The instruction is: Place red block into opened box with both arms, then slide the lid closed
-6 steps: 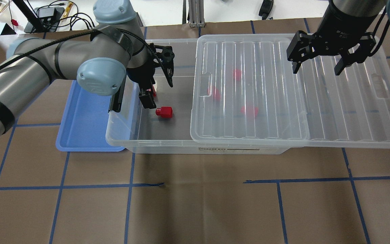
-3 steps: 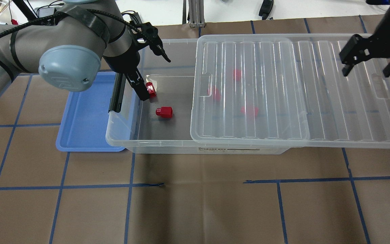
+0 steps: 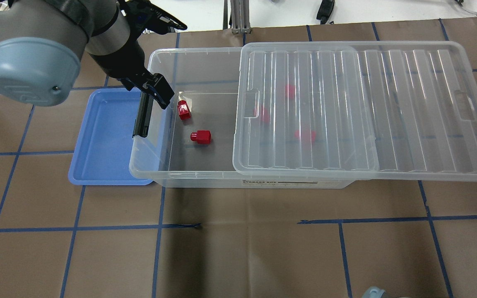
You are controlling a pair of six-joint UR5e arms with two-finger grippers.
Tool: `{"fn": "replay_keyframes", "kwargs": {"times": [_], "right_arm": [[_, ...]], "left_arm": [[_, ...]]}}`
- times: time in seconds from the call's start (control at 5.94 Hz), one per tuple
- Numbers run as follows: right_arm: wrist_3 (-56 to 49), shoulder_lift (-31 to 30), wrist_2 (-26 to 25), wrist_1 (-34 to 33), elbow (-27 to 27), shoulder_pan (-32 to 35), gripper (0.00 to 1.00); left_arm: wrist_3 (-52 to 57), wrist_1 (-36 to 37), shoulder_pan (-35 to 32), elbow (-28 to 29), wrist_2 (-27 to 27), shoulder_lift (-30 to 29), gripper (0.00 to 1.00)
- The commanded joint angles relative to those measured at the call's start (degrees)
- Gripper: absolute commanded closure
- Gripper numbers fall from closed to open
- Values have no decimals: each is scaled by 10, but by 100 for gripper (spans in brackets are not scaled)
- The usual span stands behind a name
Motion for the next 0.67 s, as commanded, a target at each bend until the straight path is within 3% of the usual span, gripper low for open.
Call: {"fn": "replay_keyframes", "kwargs": {"times": [0.0, 0.34, 0.51], "right_arm": [[-18, 49, -18, -62, 3, -27, 0], [39, 51, -8, -57, 23, -22, 0], [43, 49, 31, -56, 32, -19, 0]], "left_arm": [[-126, -51, 21, 7, 1, 27, 2], [-238, -113, 21, 44, 22, 21, 2], [-242, -108, 21, 35, 18, 25, 2]]}}
